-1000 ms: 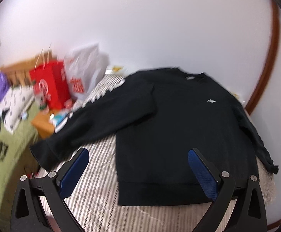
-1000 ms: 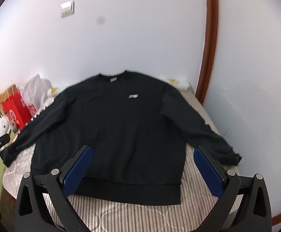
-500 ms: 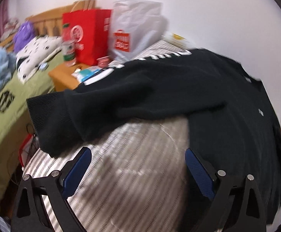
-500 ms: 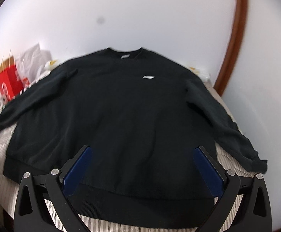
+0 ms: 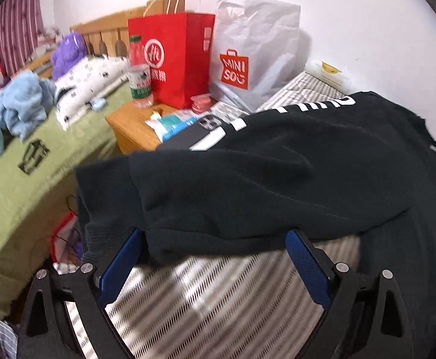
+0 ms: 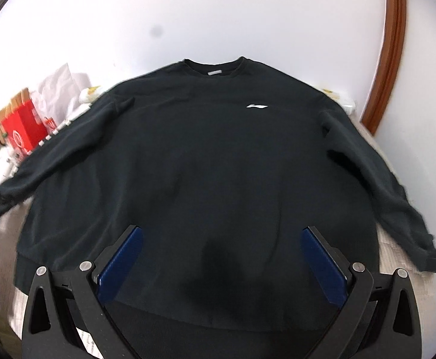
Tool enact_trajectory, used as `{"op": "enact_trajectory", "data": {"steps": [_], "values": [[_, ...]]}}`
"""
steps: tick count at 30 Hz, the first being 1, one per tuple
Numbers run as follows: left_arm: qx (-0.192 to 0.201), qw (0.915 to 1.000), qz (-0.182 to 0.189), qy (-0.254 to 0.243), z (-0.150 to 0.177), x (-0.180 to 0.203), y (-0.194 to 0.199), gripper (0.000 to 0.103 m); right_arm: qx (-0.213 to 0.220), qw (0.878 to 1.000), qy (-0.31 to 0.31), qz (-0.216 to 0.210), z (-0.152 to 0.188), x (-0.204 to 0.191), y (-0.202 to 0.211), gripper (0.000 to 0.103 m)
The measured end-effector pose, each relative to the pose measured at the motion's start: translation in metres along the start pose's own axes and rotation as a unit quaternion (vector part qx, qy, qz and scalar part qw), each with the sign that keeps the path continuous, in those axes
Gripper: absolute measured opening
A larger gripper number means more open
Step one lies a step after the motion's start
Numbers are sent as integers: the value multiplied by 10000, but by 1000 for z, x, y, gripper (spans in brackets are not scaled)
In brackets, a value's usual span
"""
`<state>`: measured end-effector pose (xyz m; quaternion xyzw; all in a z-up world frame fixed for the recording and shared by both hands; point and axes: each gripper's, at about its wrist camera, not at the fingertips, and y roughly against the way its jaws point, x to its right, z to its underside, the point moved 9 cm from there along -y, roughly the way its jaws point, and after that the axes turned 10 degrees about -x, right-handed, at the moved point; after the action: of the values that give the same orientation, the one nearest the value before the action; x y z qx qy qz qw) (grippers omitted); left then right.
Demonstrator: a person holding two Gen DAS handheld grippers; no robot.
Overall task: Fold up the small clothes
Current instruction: 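Grasp the sleeve with white lettering near its cuff with the left tool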
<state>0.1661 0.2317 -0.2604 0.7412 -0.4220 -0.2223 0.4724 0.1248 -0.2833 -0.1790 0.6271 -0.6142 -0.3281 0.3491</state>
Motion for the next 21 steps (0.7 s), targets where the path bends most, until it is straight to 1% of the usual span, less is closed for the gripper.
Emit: {"op": "enact_trajectory", "data": {"steps": [1,2,3,4,5,6,7,9,11,14,16,18,21], "values": [[47,10000,-77,-26,-2,0,-1,93,-16,9999,-57,-95,0,1,-2,102],[102,9998,-175,-70,-3,-1,-2,89,-19,9998,-117,-187,0,2,-3,102],[165,9994,-287,-110,-5,-2,-3,82,-15,9994,-204,-268,0,5,-5,102],[213,9991,-358,-120,-7,-3,-4,78,-24,9993,-247,-286,0,6,-6,102],[301,9987,-386,-119,-10,-4,-4,68,-45,9992,-278,-297,0,9,-8,102],[310,9988,-362,-121,-12,-4,-5,59,-57,9991,-289,-300,-1,10,-10,102],[323,9987,-380,-109,-15,-5,-6,55,-77,9991,-302,-288,-1,12,-13,102],[328,9985,-424,-127,-19,-3,-5,22,-120,9990,-320,-279,-2,16,-18,102],[365,9984,-413,-134,-23,1,-1,14,-196,9986,-376,-304,-3,20,-24,102],[497,9977,-410,-185,-31,11,9,12,-228,9979,-473,-378,-8,28,-31,102],[640,9973,-295,-203,-39,19,20,11,-201,9975,-511,-438,-13,31,-31,102],[800,9962,-180,-283,-50,32,34,11,-128,9976,-549,-406,-19,36,-27,102],[1027,9936,49,-469,-67,62,54,11,25,9980,-486,-407,-25,41,-18,102]]}}
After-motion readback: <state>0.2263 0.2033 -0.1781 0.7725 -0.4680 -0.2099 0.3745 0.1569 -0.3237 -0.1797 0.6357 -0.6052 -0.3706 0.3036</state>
